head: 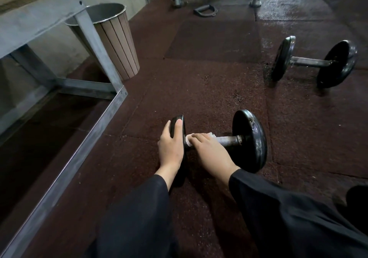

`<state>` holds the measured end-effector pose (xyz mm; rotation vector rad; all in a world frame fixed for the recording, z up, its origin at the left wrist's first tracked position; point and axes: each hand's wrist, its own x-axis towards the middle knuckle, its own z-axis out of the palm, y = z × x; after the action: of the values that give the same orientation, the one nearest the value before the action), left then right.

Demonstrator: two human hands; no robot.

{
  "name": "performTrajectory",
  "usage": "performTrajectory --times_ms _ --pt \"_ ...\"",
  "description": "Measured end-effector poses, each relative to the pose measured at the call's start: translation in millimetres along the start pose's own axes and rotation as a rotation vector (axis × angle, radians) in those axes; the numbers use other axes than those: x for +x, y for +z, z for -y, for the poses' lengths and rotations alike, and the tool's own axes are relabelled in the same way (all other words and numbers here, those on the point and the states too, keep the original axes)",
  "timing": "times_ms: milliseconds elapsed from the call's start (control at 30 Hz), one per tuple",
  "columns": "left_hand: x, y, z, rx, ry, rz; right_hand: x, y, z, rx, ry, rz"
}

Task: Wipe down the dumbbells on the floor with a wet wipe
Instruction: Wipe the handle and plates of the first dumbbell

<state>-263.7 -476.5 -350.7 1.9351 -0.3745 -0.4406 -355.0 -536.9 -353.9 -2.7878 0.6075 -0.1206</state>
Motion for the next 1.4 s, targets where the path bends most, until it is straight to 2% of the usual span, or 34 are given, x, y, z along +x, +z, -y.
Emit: performTrajectory --times_ms 200,433,600,733,867,967,1067,1200,1267,1400 --pt "-3 0 0 0.015 0.025 0.001 17 0 4 -0.007 0.137 0.038" --pt "1 0 2 0.018 0.033 0.004 -7 -9 0 0.103 -0.075 -0.029" --pt "1 0 1 0.001 0.014 0.003 2 -1 3 0.063 -0.031 -0.035" --pt "-2 0 0 0.000 0.034 0.012 -11 21 -1 -0.009 -0.022 -0.142" --pt "-1 0 2 0.019 0.047 0.004 -16 21 4 -0.005 -0.004 -0.140" --pt "1 1 0 0.021 0.036 0.013 -21 23 5 -0.027 0.003 -0.077" --pt "1 1 -1 0.018 0.051 0.004 -24 20 4 -0.110 -0.049 -0.035" --pt "2 0 -1 0.018 0.063 -0.004 -21 21 1 -0.342 -0.114 0.012" --pt "4 2 -1 0.026 0.049 0.003 -23 24 -8 -0.369 -0.119 -0.020" --pt "6 2 -2 0.023 0.022 0.007 -30 22 -26 -0.241 0.108 -0.266"
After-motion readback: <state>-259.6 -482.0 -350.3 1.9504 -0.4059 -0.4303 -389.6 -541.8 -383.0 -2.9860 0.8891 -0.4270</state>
